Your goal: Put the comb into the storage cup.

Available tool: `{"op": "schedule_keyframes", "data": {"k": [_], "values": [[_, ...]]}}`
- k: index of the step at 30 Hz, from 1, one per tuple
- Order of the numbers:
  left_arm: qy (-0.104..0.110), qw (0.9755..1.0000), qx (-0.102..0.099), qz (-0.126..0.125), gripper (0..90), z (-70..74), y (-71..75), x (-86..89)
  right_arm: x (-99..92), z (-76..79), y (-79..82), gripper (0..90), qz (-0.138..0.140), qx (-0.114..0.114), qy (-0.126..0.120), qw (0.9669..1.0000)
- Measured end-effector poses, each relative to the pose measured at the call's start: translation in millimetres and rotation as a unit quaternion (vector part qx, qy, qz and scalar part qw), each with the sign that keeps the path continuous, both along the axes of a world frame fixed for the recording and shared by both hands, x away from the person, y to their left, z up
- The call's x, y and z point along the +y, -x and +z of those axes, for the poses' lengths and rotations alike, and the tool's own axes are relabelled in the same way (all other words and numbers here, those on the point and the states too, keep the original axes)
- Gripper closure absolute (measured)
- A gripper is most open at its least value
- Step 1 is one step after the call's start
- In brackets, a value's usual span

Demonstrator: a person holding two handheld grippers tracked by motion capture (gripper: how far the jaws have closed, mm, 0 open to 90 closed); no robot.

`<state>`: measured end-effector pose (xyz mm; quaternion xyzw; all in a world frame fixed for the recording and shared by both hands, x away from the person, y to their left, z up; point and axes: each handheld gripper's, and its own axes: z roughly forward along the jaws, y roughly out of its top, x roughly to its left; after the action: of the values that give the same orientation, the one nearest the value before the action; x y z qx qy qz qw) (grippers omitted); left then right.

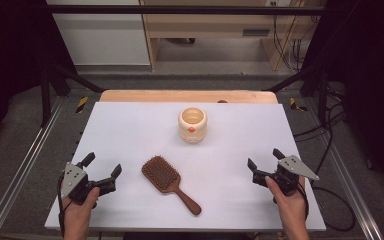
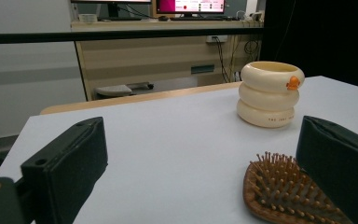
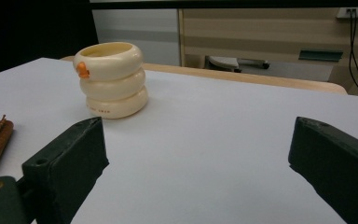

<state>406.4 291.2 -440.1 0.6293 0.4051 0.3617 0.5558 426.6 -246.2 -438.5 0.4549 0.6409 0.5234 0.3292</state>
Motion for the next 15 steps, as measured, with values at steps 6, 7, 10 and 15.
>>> {"op": "schedule_keyframes", "data": {"k": [6, 7, 10, 15], "values": [[-0.007, 1.0, 0.005, 0.0, 2.8, -0.1, -0.1, -3.1, 10.9, -0.5, 0.1, 5.7, 0.005, 0.017, 0.015, 0.9997], [-0.005, 1.0, 0.005, -0.001, 2.8, -0.3, 0.0, -3.3, 12.6, -1.2, 0.3, 5.8, 0.007, 0.019, 0.021, 0.9996], [-0.006, 0.9999, 0.01, -0.003, 2.8, -1.8, -2.1, -4.5, 17.2, -2.4, -1.6, 6.3, 0.017, 0.024, 0.028, 0.9992], [0.006, 0.9998, 0.019, -0.003, 2.9, -2.8, -2.3, -2.4, 22.9, -5.6, -1.8, 6.3, 0.02, 0.039, 0.035, 0.9984]]}}
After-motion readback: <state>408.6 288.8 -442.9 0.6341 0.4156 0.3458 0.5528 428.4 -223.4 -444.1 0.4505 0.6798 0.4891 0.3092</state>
